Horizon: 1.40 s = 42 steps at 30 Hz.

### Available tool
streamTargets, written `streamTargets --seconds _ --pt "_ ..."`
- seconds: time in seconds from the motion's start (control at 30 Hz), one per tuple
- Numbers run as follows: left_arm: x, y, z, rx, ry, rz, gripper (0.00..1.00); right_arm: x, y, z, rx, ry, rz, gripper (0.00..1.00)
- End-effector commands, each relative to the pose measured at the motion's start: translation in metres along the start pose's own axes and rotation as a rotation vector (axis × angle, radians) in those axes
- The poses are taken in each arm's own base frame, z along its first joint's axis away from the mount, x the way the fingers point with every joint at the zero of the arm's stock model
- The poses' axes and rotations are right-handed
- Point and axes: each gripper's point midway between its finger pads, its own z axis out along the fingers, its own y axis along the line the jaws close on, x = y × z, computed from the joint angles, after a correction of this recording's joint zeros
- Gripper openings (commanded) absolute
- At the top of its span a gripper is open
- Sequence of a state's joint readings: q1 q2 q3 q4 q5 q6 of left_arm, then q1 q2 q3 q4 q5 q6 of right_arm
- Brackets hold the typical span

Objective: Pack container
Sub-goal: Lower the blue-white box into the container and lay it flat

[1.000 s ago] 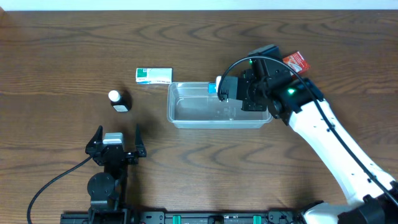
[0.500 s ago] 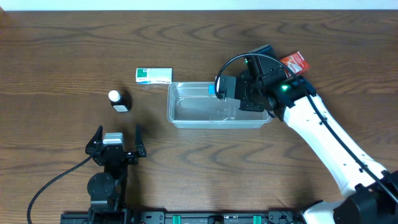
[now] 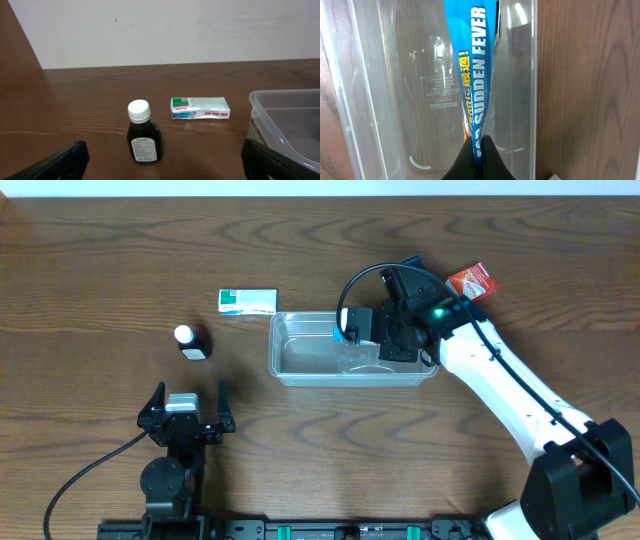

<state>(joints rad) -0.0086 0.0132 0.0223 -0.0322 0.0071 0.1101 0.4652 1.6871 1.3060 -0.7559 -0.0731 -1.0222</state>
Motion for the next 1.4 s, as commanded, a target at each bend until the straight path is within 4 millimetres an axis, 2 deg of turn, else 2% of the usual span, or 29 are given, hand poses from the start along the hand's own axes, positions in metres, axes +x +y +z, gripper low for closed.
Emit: streamTargets --seconds 0.0,0.17,0.2,0.27,0.37,1.07,1.17,1.23,1.3,1.37 --pt "0.018 0.004 0.001 -0.024 0.057 0.021 0.98 -0.004 0.005 0.004 -0.016 -0.011 0.008 0.01" --pt "0.018 0.004 0.001 -0.024 0.057 0.021 0.98 -0.004 0.005 0.006 -0.019 -0.009 0.008 0.01" --pt "0.018 0.004 0.001 -0.024 0.057 0.021 0.98 -0.004 0.005 0.006 -0.019 -0.009 0.008 0.04" --pt "0.018 0.004 0.001 -0.024 0.057 0.021 0.98 -0.004 0.004 0.006 -0.014 -0.012 0.008 0.19" --pt "0.018 0.004 0.001 -0.024 0.057 0.021 0.98 -0.005 0.002 0.006 -0.009 -0.015 0.007 0.24" --pt "0.018 0.004 0.001 -0.024 0.057 0.021 0.98 -0.013 0.008 0.006 -0.041 -0.059 0.043 0.33" --pt "0.018 0.004 0.001 -0.024 0.057 0.021 0.98 -0.018 0.015 0.005 -0.079 -0.086 0.113 0.45" --pt "0.018 0.003 0.001 -0.024 0.058 0.021 0.98 -0.025 0.021 0.004 -0.123 -0.121 0.216 0.57" --pt "0.018 0.003 0.001 -0.024 0.058 0.021 0.98 -0.027 0.022 0.003 -0.140 -0.126 0.329 0.99" --pt "0.018 0.004 0.001 -0.024 0.057 0.021 0.98 -0.027 0.022 0.003 -0.144 -0.121 0.393 0.99"
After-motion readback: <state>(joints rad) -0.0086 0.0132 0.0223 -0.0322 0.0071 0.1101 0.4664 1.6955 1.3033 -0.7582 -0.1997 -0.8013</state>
